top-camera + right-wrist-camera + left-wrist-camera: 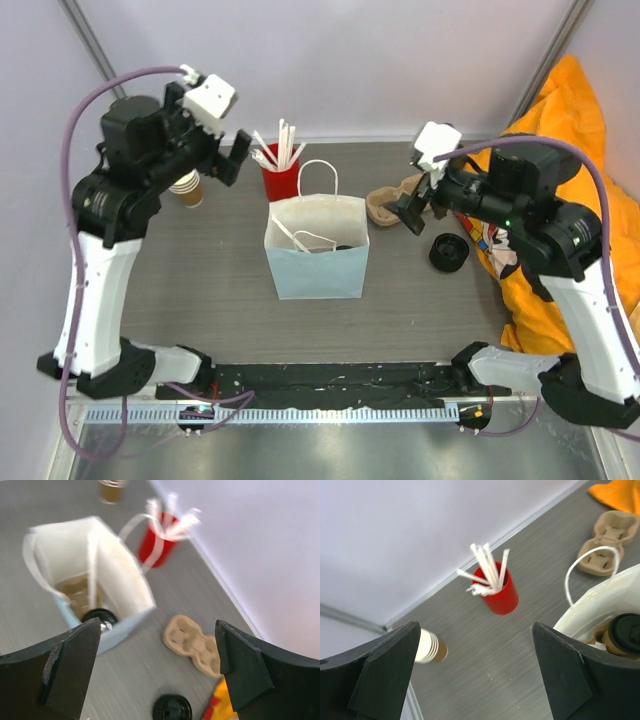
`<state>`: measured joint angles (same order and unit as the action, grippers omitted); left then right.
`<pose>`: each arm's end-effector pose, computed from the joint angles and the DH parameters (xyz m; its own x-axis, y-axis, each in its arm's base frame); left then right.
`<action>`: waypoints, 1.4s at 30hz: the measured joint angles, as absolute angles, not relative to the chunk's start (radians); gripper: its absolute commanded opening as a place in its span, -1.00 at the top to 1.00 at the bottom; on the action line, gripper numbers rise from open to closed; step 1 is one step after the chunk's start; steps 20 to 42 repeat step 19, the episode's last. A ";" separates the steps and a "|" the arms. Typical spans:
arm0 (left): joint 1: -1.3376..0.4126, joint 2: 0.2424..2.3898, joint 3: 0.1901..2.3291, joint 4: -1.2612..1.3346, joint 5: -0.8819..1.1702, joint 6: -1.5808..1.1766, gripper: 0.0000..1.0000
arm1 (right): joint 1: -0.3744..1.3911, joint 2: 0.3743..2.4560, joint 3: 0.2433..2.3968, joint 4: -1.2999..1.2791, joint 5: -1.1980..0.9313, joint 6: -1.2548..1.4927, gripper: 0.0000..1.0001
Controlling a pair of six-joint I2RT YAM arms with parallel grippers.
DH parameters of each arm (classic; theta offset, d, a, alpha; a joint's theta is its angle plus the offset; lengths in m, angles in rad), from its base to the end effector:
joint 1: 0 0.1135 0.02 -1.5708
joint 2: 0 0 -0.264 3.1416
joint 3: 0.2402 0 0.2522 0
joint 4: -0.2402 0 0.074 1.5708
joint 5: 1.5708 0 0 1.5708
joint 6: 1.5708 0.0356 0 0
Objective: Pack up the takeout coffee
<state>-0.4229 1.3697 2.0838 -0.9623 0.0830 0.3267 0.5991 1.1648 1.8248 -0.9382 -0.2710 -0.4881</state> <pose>0.1987 -0.0927 0.5511 -0.0574 0.3765 -0.9246 0.5287 0.7971 0.2918 0.1405 0.1075 0.5239 0.1542 -0.4418 -0.8837 -0.7740 0.5020 -0.3860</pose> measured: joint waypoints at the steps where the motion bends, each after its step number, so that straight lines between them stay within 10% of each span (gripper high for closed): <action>1: -0.398 1.328 2.045 -0.955 0.076 0.314 -0.99 | 0.566 1.136 1.789 -0.916 -0.234 -0.471 -1.00; 11: -0.252 1.104 1.755 -0.923 -0.002 0.198 -0.99 | 0.347 0.924 1.486 -0.665 0.117 -0.312 -0.99; 42: -0.235 1.016 1.728 -0.923 -0.080 0.154 -0.99 | 0.278 0.910 1.572 -0.641 0.064 -0.218 -1.00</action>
